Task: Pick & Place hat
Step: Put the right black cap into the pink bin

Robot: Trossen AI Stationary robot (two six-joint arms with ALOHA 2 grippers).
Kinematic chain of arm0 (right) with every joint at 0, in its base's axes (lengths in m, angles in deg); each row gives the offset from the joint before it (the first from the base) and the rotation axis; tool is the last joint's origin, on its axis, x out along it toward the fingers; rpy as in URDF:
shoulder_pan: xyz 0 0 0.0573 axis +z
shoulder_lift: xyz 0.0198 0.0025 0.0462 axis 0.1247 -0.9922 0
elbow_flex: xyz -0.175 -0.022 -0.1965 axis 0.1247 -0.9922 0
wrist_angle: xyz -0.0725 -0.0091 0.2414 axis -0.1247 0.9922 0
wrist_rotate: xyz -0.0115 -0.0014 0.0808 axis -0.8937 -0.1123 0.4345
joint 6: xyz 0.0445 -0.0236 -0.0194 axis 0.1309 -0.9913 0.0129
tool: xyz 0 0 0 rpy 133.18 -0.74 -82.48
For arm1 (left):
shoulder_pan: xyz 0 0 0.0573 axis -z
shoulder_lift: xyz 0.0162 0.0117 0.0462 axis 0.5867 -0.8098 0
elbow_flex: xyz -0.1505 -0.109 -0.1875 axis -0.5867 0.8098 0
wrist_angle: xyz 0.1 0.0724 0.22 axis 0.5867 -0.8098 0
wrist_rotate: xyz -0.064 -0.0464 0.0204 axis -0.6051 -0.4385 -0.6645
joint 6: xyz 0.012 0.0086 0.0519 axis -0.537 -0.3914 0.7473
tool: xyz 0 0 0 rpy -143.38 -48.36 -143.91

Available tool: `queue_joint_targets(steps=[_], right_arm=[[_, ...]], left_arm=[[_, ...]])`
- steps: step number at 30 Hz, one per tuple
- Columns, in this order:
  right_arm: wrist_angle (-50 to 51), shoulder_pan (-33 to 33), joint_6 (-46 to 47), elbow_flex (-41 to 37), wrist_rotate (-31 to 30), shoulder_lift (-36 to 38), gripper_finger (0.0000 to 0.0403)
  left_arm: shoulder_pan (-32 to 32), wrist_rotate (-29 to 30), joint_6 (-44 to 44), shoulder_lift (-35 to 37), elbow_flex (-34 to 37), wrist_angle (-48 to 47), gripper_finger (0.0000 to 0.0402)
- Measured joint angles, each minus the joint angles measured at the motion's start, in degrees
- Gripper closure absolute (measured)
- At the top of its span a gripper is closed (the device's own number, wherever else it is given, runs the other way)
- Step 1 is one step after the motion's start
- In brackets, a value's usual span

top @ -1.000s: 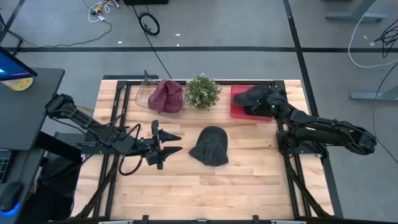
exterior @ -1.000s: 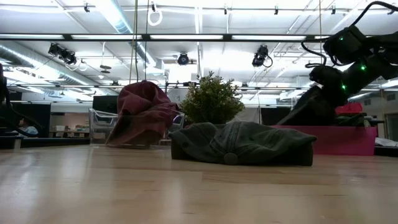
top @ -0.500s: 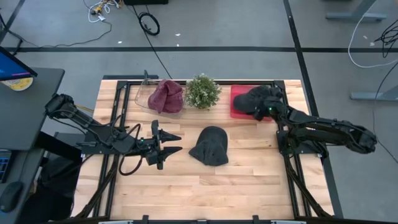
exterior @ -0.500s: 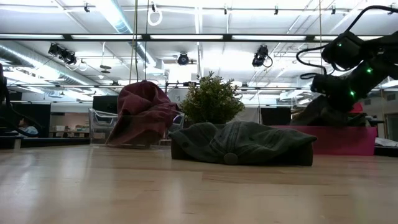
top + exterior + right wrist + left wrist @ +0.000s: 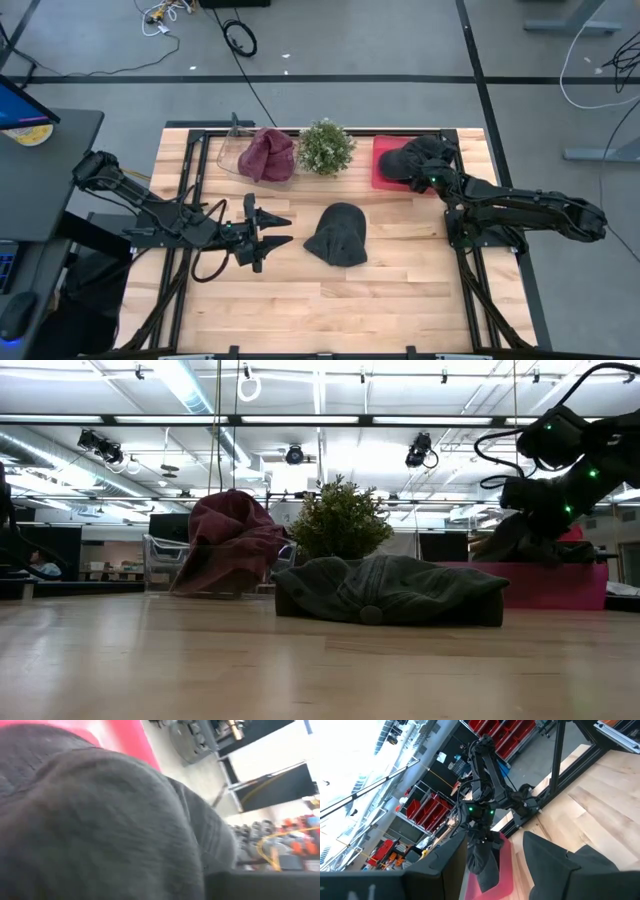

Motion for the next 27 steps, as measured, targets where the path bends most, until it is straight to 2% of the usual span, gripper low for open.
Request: queue_joint_targets(steps=[9, 15, 21, 27], right_arm=[[-2.3, 0.0, 2.9, 0.0, 7.2, 0.0, 0.0336], [-5.2, -0.5, 8.6, 0.0, 8.3, 0.0, 0.0263], [-7.1, -0.5, 2.3, 0.0, 8.3, 0.0, 0.0191], [-4.3, -0.3, -2.1, 0.0, 7.2, 0.0, 0.0173]], left_arm=[[0.0, 0.0, 0.0, 0.0, 0.0, -1.2, 0.0204], [0.0, 0.0, 0.0, 0.0, 0.0, -1.2, 0.0204], [0.0, 0.0, 0.0, 0.0, 0.0, -1.2, 0.0204], [0.0, 0.0, 0.0, 0.0, 0.0, -1.3, 0.0204]])
